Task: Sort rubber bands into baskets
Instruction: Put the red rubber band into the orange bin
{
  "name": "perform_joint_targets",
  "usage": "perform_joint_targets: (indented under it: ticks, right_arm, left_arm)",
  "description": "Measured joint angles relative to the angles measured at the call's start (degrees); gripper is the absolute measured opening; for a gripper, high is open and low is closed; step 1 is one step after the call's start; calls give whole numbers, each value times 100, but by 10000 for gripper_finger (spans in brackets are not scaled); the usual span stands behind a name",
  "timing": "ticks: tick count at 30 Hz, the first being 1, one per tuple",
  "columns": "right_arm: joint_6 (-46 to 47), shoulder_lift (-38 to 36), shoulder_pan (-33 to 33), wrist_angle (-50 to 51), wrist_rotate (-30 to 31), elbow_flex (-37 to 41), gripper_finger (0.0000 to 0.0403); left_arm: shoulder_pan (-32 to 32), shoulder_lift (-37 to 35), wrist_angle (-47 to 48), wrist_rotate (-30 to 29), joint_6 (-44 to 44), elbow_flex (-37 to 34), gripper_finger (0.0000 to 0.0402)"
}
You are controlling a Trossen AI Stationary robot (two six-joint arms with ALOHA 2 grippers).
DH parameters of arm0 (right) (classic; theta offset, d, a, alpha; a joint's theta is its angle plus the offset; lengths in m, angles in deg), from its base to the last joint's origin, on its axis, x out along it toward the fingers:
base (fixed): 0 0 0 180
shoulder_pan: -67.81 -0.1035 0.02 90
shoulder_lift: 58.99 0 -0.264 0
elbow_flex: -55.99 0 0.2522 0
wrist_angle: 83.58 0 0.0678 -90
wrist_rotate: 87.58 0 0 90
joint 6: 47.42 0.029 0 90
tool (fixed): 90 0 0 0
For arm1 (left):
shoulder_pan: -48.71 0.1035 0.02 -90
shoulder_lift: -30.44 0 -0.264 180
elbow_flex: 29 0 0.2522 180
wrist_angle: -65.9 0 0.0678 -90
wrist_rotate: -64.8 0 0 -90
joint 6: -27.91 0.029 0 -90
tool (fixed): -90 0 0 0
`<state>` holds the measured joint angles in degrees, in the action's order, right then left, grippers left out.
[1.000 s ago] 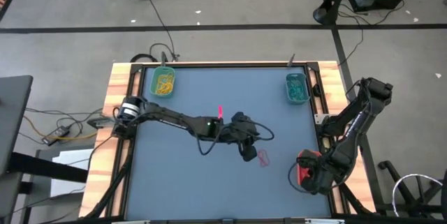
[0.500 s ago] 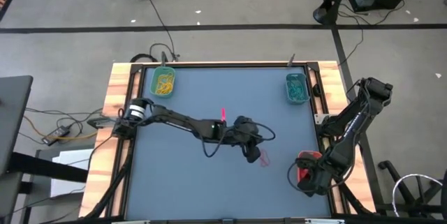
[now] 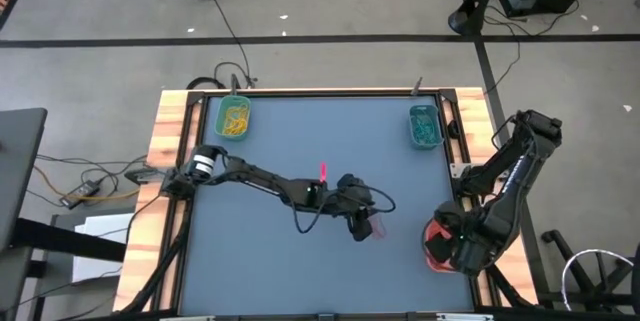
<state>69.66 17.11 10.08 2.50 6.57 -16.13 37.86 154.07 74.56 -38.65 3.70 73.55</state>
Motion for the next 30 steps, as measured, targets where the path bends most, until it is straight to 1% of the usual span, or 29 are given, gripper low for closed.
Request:
perform_joint_targets:
  ticks: [5, 6, 9, 12, 14, 17, 19, 22, 28, 30]
  right_arm:
    - [239, 4, -38, 318, -124, -80, 306]
    - [239, 7, -47, 338, -204, -80, 306]
    - [112, 84, -50, 530, -700, -76, 304]
    - [102, 103, -64, 463, -895, -78, 304]
    - [129, 101, -70, 322, -823, -78, 304]
    - [129, 103, -71, -52, -434, -80, 304]
    - [129, 103, -38, -251, -189, -80, 304]
    - [129, 103, 15, -341, -24, -80, 304]
    - [135, 103, 26, -362, -47, -82, 304]
    - [133, 103, 26, -359, -72, -81, 304]
  left_arm:
    - [-70, 11, -91, 29, 140, -8, 120]
    - [-83, 11, -95, 27, 201, -8, 120]
    - [-108, 11, -143, 24, 309, -8, 120]
    - [-127, 11, -139, 26, 327, -8, 120]
    - [-129, 11, -119, 135, 484, -8, 120]
    - [-126, 76, -253, 748, 859, -8, 120]
    - [-122, 204, -354, 919, 1020, -8, 120]
    - [-120, 370, -287, 966, 1417, -12, 120]
    - [-28, 477, 10, 969, 1916, -10, 120]
    - [10, 477, -16, 967, 2301, -10, 120]
